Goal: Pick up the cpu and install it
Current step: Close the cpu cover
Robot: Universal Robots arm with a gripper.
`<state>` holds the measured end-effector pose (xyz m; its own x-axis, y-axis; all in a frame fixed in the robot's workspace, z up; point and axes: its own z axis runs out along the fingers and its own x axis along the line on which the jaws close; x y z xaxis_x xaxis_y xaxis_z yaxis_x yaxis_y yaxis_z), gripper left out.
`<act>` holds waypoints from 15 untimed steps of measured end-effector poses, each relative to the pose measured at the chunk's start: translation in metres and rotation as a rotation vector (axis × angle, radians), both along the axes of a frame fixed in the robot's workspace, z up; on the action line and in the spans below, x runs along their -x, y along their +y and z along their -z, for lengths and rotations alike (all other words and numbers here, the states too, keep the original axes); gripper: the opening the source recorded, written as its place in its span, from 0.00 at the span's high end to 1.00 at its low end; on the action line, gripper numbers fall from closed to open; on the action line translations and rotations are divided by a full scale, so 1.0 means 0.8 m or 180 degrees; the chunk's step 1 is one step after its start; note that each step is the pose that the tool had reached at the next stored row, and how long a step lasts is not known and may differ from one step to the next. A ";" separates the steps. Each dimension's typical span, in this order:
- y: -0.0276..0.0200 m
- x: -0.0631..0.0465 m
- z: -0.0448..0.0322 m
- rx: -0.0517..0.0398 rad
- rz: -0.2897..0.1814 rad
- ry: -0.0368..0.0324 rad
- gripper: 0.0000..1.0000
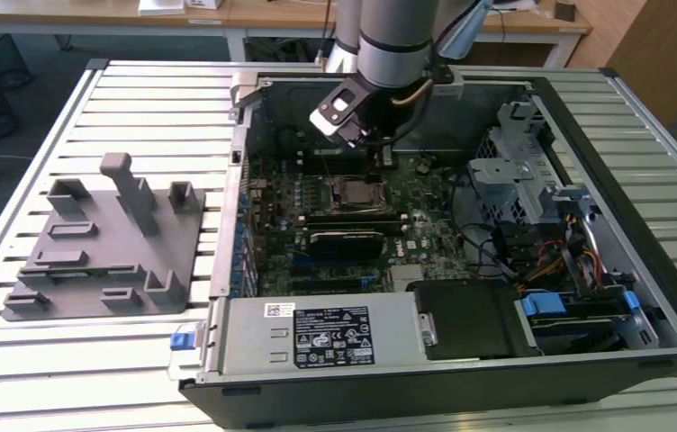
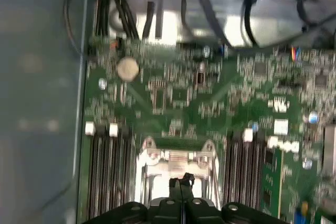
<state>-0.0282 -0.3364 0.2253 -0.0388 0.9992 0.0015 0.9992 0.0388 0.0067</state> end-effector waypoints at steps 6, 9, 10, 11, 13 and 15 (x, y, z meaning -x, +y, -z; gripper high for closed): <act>0.0000 0.027 0.0063 0.0000 0.0000 0.0000 0.89; 0.0000 0.036 0.0093 -0.0001 0.0000 0.0000 0.89; 0.0000 0.039 0.0103 0.0000 0.0000 0.0000 0.89; 0.0000 0.042 0.0113 0.0000 0.0000 0.0000 0.89; 0.0000 0.046 0.0130 -0.0001 0.0000 0.0000 0.89; 0.0001 0.047 0.0154 -0.0001 0.0000 0.0000 0.89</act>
<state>-0.0658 -0.3364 0.2130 -0.0388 0.9992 0.0017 0.9992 0.0388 0.0068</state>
